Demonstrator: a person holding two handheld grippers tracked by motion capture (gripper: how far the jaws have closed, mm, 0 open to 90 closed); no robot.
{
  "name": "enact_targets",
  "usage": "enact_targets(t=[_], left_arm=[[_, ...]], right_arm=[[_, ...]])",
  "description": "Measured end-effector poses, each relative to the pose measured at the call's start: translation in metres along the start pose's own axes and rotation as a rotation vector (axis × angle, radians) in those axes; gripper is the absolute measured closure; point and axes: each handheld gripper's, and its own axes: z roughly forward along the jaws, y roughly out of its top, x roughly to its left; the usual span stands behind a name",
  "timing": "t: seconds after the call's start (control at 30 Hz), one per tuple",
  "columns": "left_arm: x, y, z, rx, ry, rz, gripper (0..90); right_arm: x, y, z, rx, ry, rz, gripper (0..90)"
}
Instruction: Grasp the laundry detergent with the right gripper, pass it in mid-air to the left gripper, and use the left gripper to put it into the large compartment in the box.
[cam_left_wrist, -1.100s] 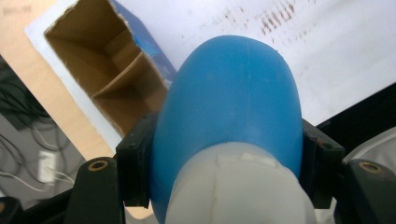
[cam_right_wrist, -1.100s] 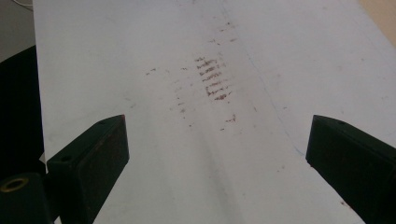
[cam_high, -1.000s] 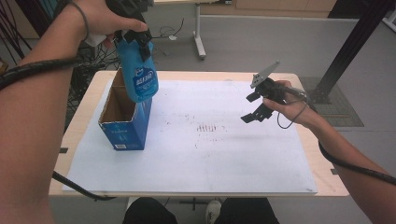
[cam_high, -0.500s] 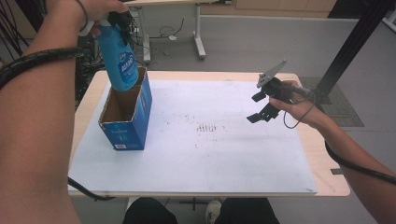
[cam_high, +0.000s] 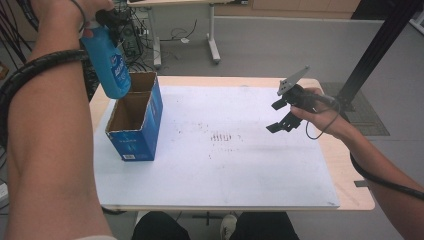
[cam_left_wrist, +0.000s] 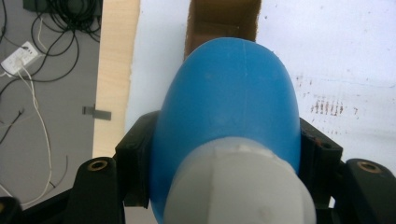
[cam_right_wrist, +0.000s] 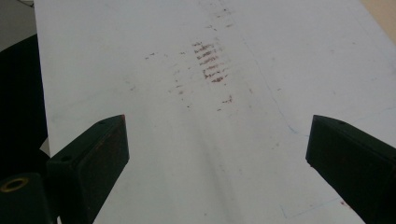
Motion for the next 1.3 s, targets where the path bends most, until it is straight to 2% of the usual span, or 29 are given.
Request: enact_targets(t=[0.17, 0.4, 0.73, 1.0, 1.3], left_arm=[[0.003, -0.001, 0.009, 0.004, -0.001, -0.013, 35.7], [0.004, -0.002, 0.031, 0.028, -0.023, -0.007, 35.7], [0.006, -0.004, 0.072, 0.052, -0.029, -0.009, 35.8], [0.010, -0.008, 0.106, 0.062, -0.052, -0.020, 35.8], [0.007, -0.012, 0.149, 0.079, -0.055, -0.014, 35.8]], right_arm=[[0.001, 0.000, -0.001, -0.002, -0.001, -0.004, 5.9], [0.003, 0.001, 0.001, 0.000, 0.003, -0.010, 6.0], [0.002, 0.003, 0.000, -0.005, -0.003, -0.012, 6.0], [0.001, 0.006, 0.004, 0.006, -0.001, -0.018, 6.1], [-0.002, 0.008, 0.009, 0.014, 0.003, -0.018, 6.2]])
